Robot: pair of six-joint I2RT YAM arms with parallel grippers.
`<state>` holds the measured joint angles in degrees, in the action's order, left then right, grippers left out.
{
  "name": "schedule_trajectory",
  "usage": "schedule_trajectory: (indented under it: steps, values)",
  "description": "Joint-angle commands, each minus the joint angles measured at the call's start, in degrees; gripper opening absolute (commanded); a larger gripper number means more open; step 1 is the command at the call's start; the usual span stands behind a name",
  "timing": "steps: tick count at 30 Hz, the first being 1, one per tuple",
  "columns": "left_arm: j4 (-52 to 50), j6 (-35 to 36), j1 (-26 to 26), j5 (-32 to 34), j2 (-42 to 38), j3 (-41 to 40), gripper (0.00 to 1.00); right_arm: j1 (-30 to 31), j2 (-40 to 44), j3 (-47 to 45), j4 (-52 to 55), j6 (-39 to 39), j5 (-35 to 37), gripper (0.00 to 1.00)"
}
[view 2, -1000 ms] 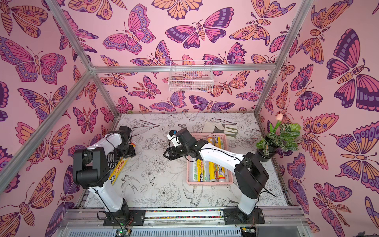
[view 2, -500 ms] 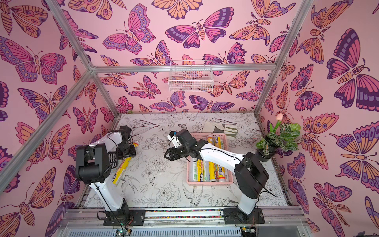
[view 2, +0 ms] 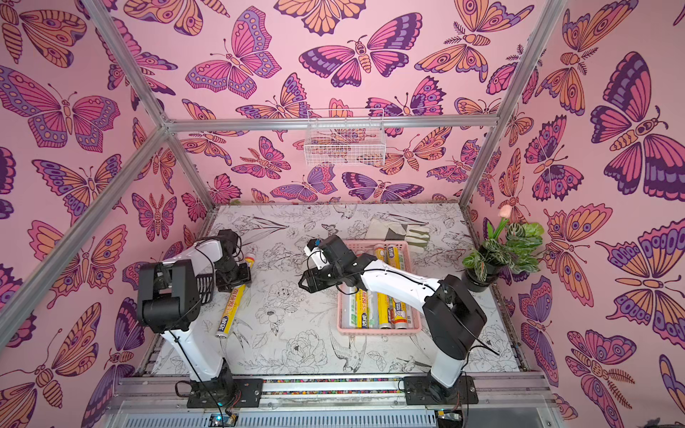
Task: Put the plastic wrap into the basket
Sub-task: Pick up the plastic wrap from the center of the board.
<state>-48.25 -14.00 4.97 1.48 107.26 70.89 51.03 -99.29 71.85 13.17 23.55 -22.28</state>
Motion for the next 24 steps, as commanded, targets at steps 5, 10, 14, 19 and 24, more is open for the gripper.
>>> schedule_trajectory:
  steps: [5,10,14,19,24]
  values:
    - [-1.5,0.0,-1.8,-0.7,1.4,-0.9,0.56,-0.3,3.0,-2.0,0.4,-0.2,2.8,0.62]
    - [-1.7,0.3,-4.9,-0.8,-0.9,-0.1,0.44,-1.1,5.1,-3.2,0.7,-0.1,5.4,0.62]
    - [-2.1,0.1,-7.7,-1.0,-4.2,1.2,0.37,-1.8,7.5,-4.8,0.6,0.3,8.5,0.63]
    - [-2.1,-1.5,-11.4,-2.3,-9.4,3.0,0.31,-2.7,12.1,-7.9,-0.5,1.5,13.5,0.63]
    - [-1.1,-4.6,-15.4,-4.2,-14.9,5.2,0.27,-3.4,16.9,-11.5,-2.4,2.2,18.4,0.63]
